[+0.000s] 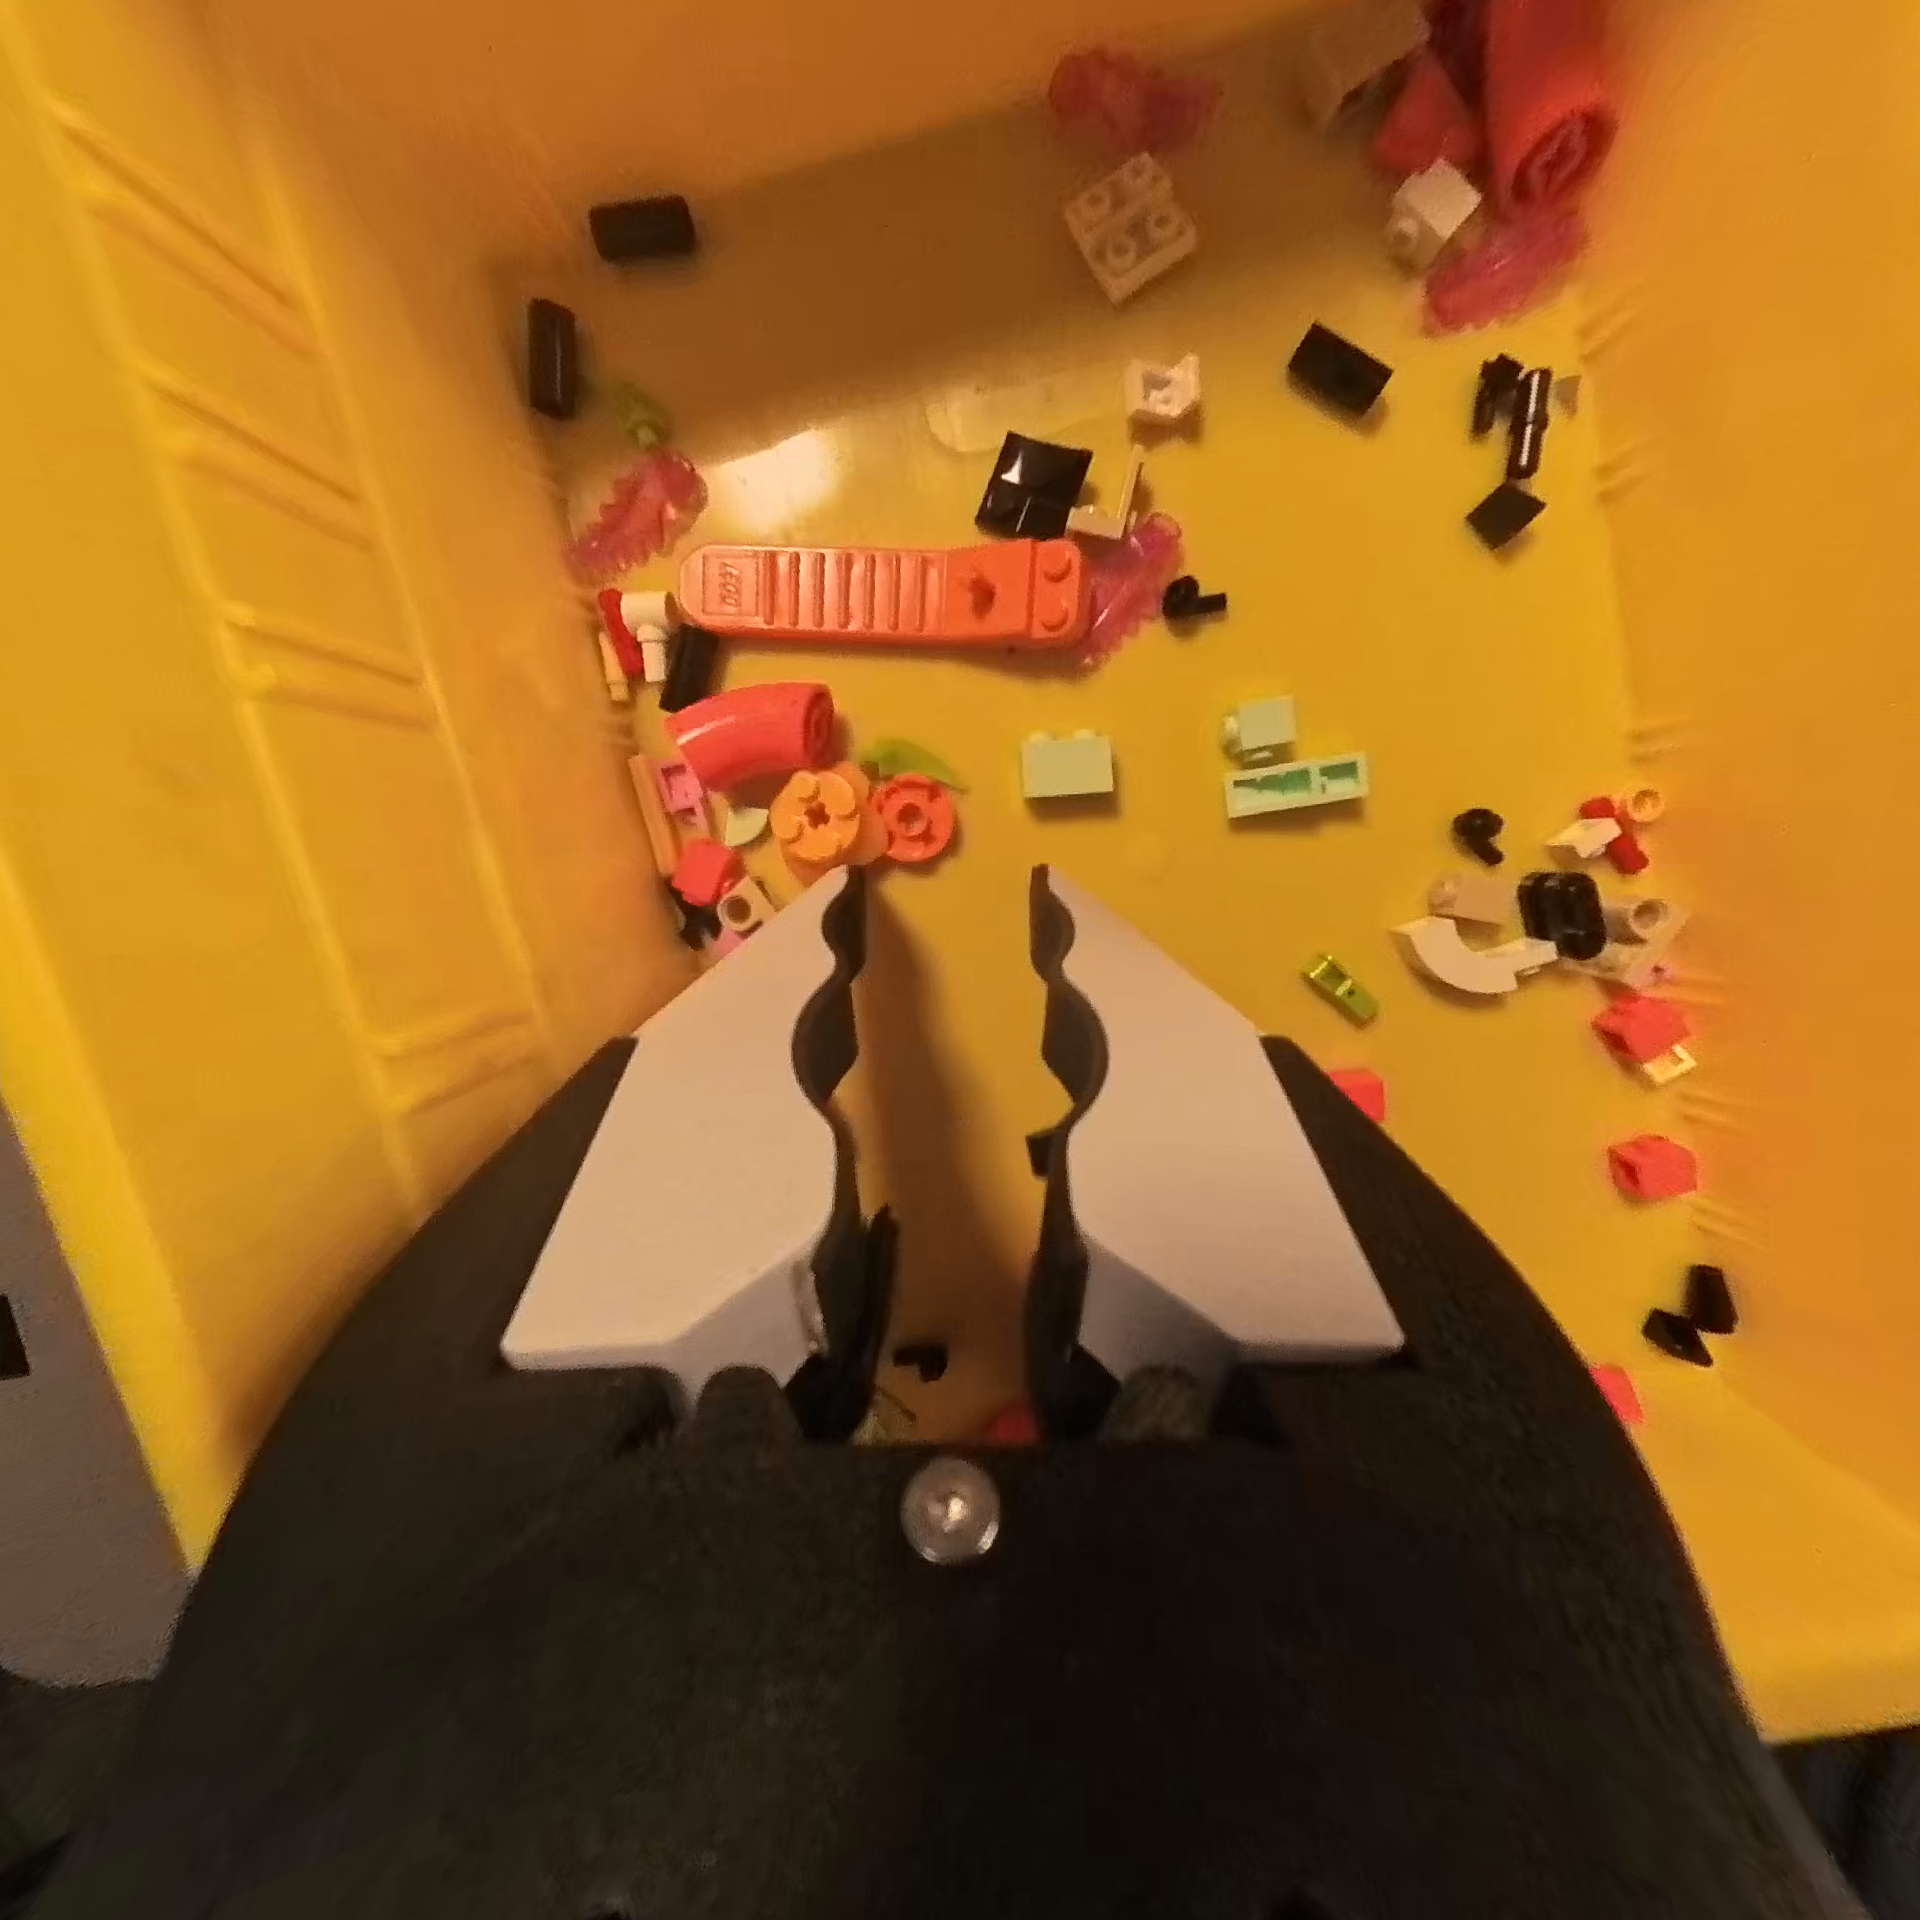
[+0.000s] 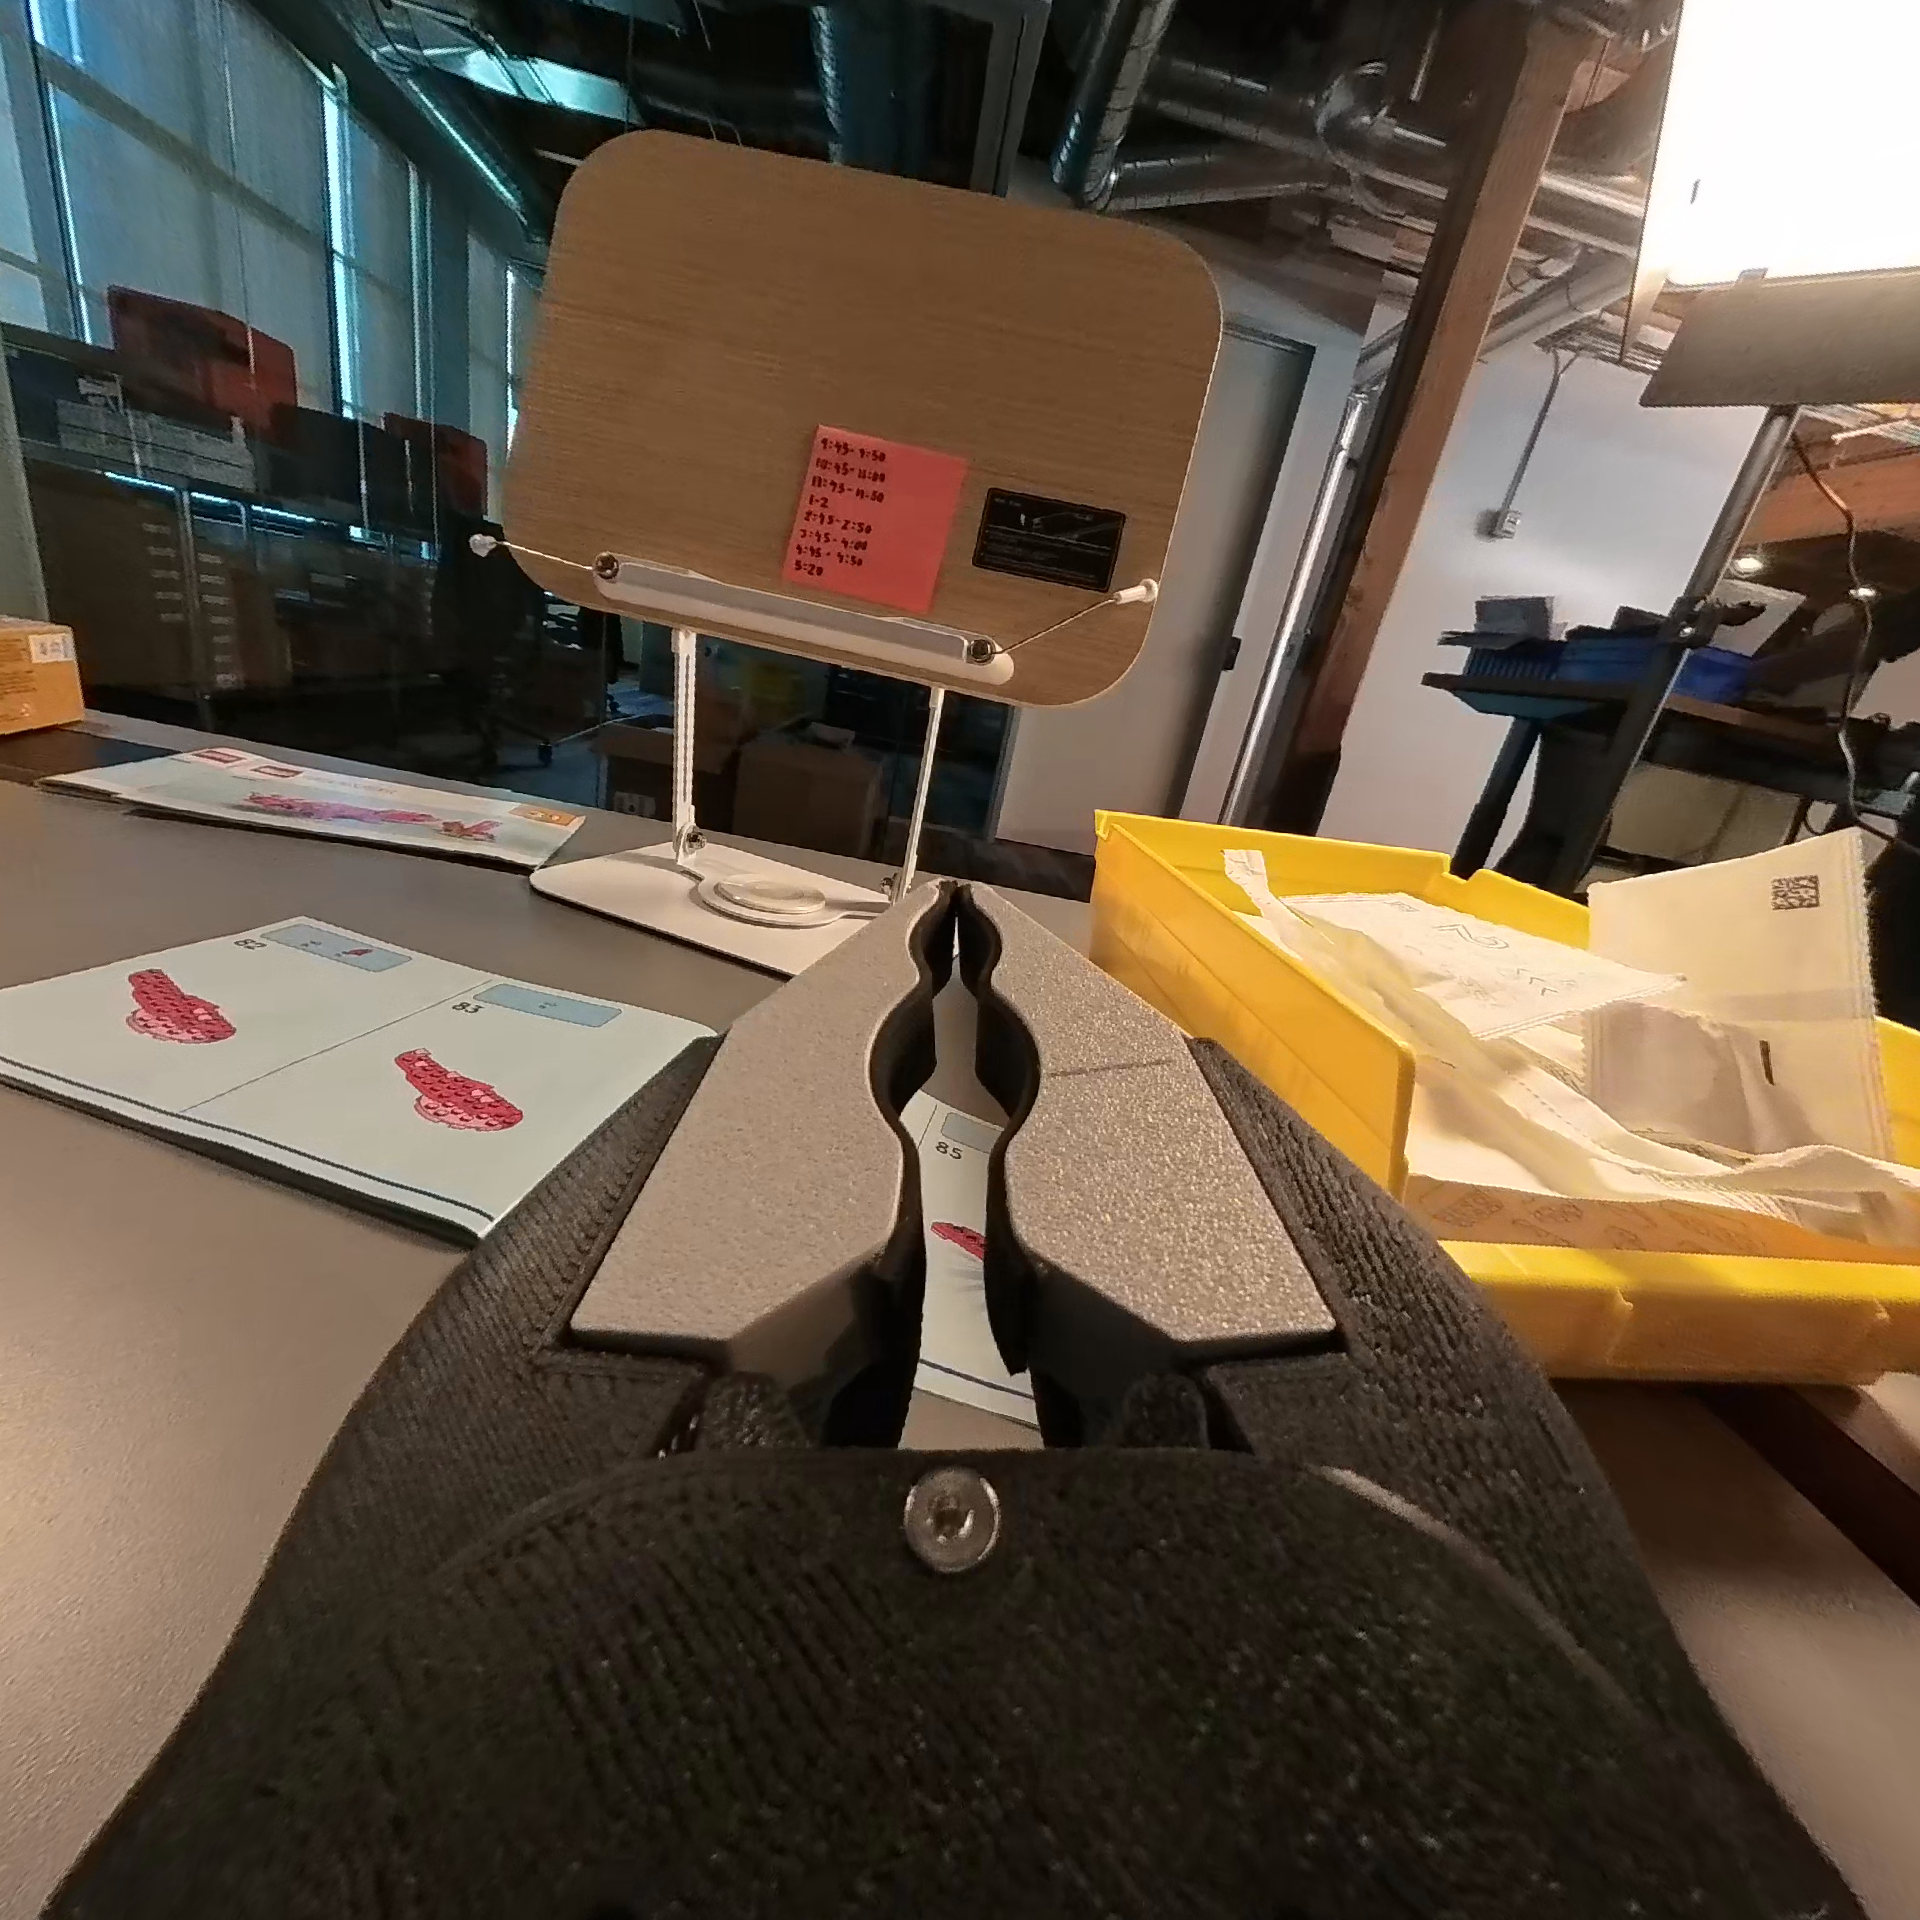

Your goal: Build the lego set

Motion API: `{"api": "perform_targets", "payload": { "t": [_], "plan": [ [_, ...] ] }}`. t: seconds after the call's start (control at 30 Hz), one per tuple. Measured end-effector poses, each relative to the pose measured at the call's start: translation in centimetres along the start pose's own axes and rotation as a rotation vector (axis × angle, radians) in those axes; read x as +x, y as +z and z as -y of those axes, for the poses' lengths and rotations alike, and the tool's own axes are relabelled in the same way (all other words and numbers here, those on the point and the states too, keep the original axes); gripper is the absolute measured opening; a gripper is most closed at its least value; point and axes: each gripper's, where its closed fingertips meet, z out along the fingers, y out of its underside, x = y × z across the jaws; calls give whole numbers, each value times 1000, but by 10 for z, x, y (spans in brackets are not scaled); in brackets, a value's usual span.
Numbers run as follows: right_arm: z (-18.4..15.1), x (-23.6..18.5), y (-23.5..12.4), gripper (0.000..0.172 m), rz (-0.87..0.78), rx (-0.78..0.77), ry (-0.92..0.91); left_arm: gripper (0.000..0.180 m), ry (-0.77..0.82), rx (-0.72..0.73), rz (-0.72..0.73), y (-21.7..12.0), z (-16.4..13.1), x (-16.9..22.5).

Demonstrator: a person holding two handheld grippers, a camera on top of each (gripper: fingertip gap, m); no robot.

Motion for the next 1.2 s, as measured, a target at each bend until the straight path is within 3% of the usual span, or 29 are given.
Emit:
{"api": "perform_targets", "payload": {
  "t": [0.2,0.27,0.37,0.57,0.67,0.87,1.1,1.2],
  "plan": [
    [0,-1,0,0,6,3,7,21,40,36,-2,3,6,3],
    [1,-1,0,0,8,4,11,12,101,9,-51,1,2,16],
    [1,0,0,0,9,5,16,14,143,-36,-110,-3,-5,28],
    [1,0,0,0,13,6,28,16,303,72,74,3,11,11],
    [1,1,0,0,9,7,33,23,333,87,85,2,14,14],
    [1,5,-1,0,0,10,59,71,188,68,-119,5,13,28],
    [1,8,-1,0,-6,14,90,67,191,-13,-311,-12,-3,56],
    [1,9,-1,0,-5,16,104,57,221,4,-203,-12,-2,42]
  ]
}}
